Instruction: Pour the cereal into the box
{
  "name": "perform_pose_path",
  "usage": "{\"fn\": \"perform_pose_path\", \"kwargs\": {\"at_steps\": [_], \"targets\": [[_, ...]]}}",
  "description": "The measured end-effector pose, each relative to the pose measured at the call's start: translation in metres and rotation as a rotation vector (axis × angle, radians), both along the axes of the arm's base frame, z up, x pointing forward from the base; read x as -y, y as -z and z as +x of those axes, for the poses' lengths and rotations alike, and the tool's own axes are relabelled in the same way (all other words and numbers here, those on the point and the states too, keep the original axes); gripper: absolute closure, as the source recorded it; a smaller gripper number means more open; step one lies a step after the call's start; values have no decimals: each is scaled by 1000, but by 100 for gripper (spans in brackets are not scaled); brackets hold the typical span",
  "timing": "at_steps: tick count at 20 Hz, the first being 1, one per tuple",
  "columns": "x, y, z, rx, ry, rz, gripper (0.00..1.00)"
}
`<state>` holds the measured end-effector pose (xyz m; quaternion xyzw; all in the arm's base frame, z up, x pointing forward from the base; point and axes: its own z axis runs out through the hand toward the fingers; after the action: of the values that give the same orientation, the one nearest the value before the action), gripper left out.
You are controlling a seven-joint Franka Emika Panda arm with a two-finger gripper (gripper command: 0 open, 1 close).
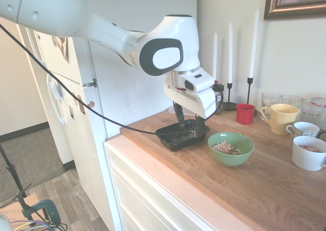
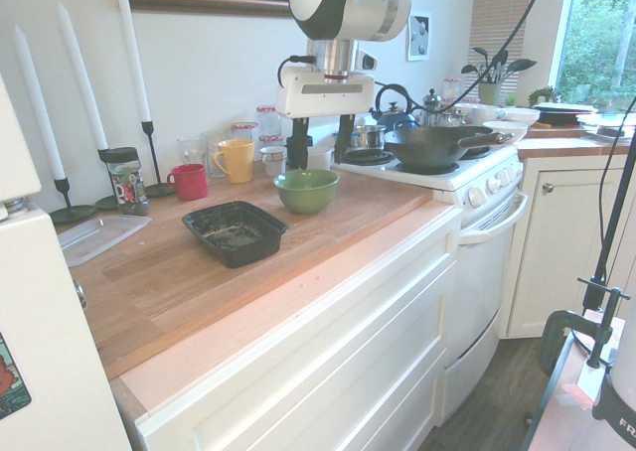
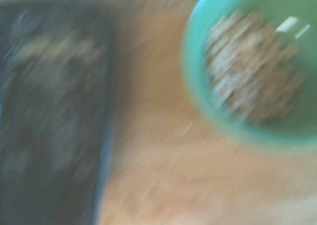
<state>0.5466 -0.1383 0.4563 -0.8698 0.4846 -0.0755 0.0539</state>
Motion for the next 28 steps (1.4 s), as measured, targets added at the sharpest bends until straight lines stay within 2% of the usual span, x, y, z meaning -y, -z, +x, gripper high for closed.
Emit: {"fn": "perform_pose_path", "kwargs": {"at_steps": [4,8,13,19,20,28], "targets": [[56,2,32,2,79,40,0],[102,33,58,-9,142,61,0],[120,76,85,-49,166,81,0],[131,108,95,-91,181,97,0],[131,113,96,-98,180,98,100],[120,128,105,-113,161,99,100]]}}
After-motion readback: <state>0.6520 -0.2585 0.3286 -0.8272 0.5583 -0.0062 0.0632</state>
